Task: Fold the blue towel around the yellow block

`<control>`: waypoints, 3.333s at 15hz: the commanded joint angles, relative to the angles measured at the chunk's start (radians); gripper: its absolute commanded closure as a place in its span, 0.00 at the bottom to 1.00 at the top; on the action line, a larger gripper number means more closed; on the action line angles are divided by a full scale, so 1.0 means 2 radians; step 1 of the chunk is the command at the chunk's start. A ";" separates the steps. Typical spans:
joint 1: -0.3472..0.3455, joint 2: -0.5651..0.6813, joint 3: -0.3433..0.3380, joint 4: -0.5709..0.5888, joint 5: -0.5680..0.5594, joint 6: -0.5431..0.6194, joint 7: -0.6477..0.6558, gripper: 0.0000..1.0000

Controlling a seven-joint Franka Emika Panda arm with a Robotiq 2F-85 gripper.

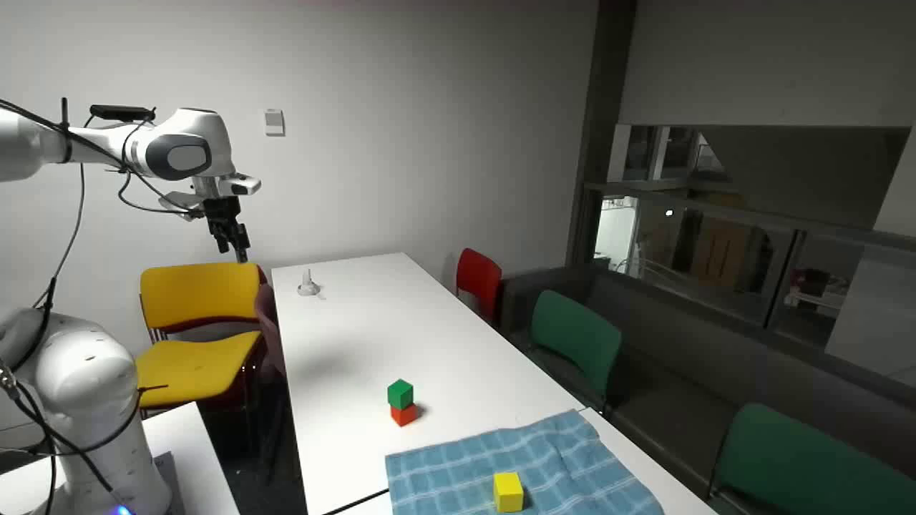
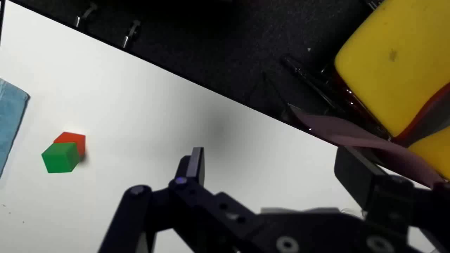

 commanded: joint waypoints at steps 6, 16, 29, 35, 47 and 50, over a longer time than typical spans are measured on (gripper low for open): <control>-0.005 0.025 0.003 0.019 0.000 0.016 -0.012 0.00; -0.019 0.092 -0.100 -0.019 -0.055 0.086 -0.197 0.00; -0.074 0.223 -0.245 -0.116 0.022 0.199 -0.404 0.00; -0.108 0.228 -0.221 -0.112 -0.037 0.184 -0.331 0.00; -0.145 0.272 -0.159 -0.110 -0.121 0.380 -0.131 0.00; -0.194 0.310 -0.135 -0.102 -0.222 0.417 -0.021 0.00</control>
